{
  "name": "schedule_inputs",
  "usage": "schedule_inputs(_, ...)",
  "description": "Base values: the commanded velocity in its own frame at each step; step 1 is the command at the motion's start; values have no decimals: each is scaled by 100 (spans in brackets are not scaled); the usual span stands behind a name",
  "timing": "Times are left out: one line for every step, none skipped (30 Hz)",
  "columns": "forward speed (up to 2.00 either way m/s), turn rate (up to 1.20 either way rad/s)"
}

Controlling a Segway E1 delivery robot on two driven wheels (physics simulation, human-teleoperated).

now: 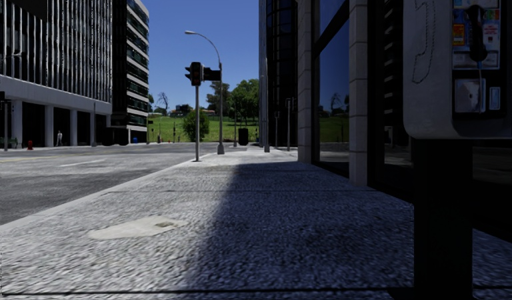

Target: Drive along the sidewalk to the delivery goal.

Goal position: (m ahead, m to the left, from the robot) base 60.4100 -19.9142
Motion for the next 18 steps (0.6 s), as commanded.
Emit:
schedule_inputs(200,0)
schedule_inputs(200,0)
schedule_inputs(200,0)
schedule_inputs(200,0)
schedule_inputs(200,0)
schedule_inputs(200,0)
schedule_inputs(200,0)
schedule_inputs(200,0)
schedule_inputs(200,0)
schedule_inputs(200,0)
schedule_inputs(200,0)
schedule_inputs(200,0)
schedule_inputs(200,0)
schedule_inputs(200,0)
schedule_inputs(200,0)
schedule_inputs(200,0)
schedule_inputs(200,0)
schedule_inputs(200,0)
